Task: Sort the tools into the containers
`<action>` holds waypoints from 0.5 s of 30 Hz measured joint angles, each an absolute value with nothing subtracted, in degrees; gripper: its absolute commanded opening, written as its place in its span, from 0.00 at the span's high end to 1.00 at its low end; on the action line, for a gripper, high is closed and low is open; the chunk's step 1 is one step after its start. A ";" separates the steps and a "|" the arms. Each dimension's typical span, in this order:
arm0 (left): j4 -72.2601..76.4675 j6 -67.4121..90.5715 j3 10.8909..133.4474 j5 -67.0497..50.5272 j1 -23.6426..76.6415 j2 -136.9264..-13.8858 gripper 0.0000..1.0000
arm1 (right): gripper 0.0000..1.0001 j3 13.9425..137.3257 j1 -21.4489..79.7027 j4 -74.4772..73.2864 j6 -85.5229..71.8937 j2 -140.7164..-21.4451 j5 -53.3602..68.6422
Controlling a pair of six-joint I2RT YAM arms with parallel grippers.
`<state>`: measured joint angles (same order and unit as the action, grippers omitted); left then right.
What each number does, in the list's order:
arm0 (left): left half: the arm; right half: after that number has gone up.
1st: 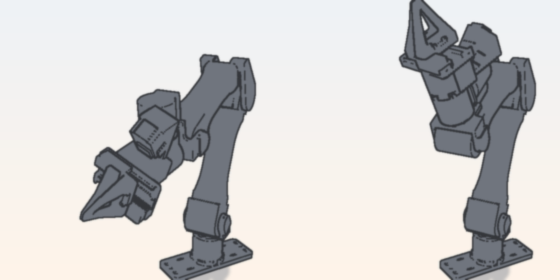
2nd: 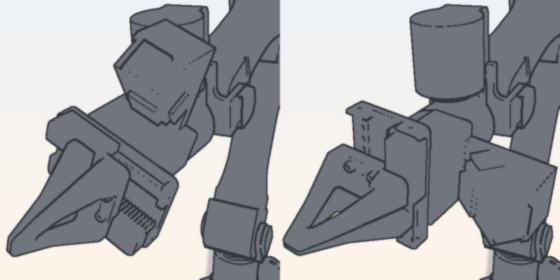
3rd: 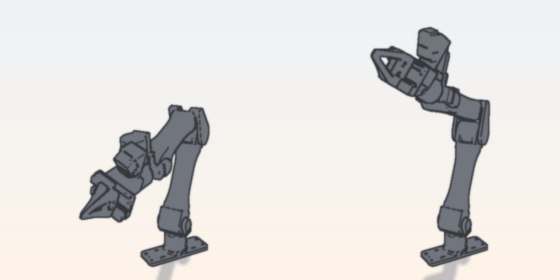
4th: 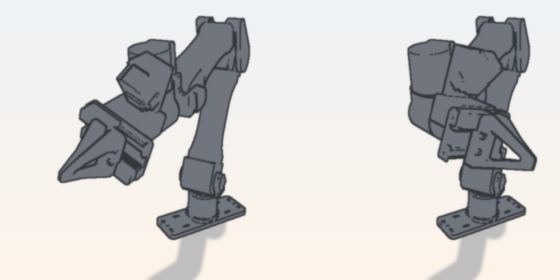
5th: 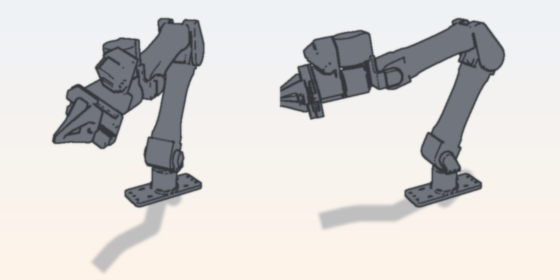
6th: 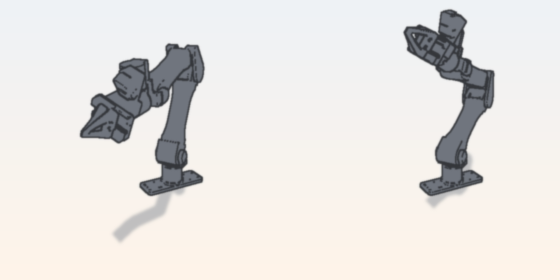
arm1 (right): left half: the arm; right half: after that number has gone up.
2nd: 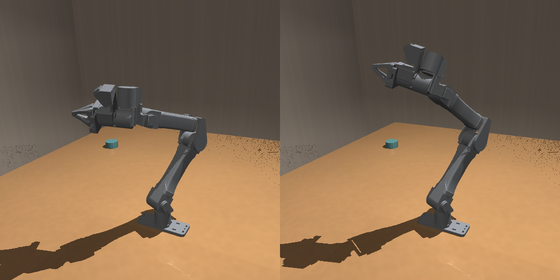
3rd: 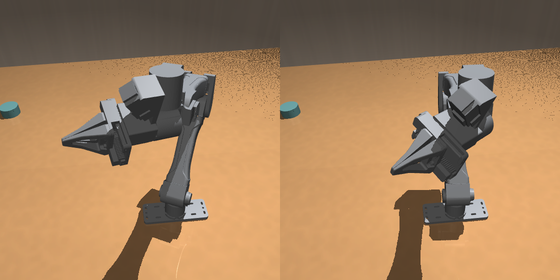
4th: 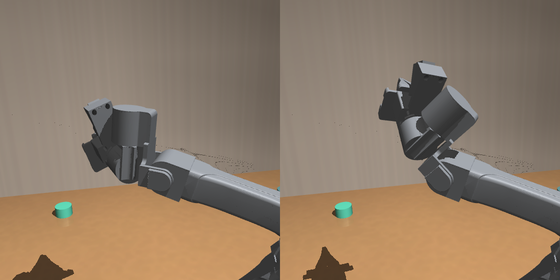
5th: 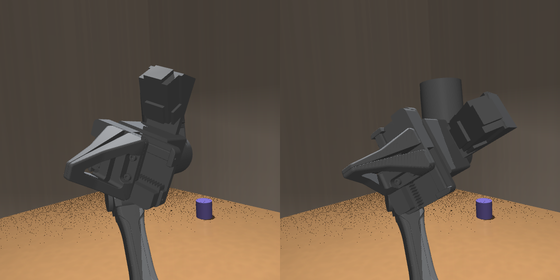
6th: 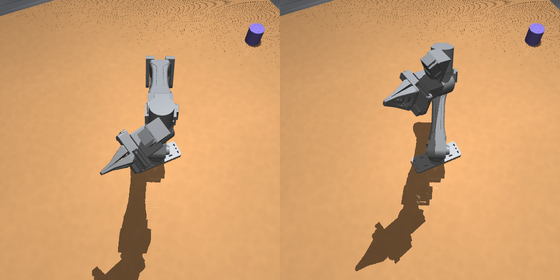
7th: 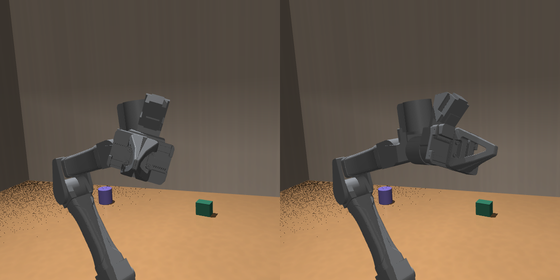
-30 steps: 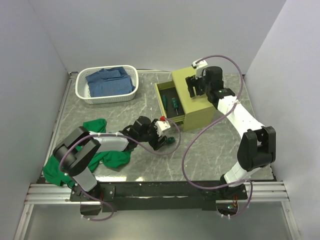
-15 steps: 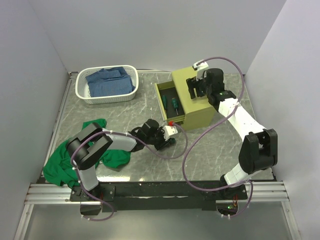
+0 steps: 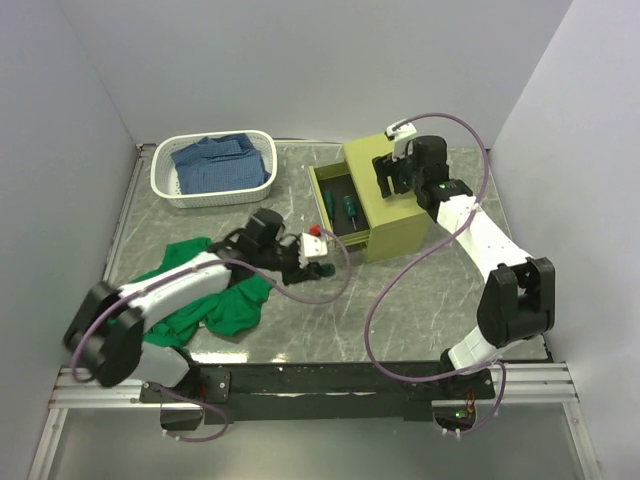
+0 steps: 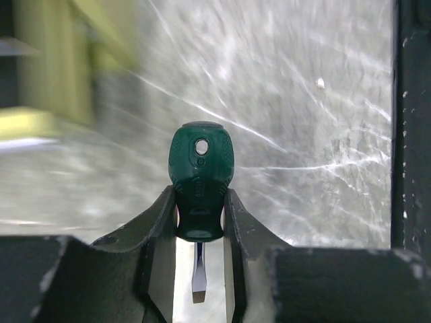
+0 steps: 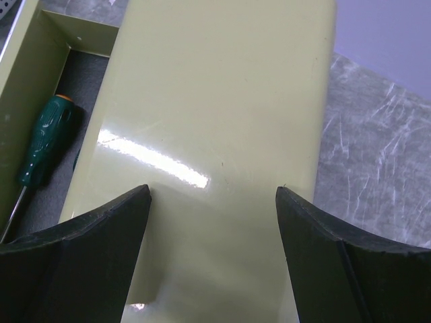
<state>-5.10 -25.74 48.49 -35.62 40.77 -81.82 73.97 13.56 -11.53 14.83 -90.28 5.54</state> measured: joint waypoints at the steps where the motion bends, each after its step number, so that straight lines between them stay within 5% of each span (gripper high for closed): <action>1: -7.29 -27.29 49.74 -36.45 39.59 -79.40 0.99 | 0.17 74.28 13.56 -11.75 14.83 -90.43 5.56; 7: -8.29 -21.56 59.37 -37.93 33.98 -75.44 0.99 | 0.17 75.88 13.56 -12.95 14.70 -91.50 5.65; 15: 1.69 13.87 77.76 -32.71 30.04 -94.24 0.99 | 0.17 76.73 13.58 -13.39 14.63 -92.05 5.67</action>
<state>1.69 13.87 77.76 -32.71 30.04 -94.24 76.73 13.58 -13.39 14.63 -92.05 5.67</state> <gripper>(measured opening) 0.300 0.827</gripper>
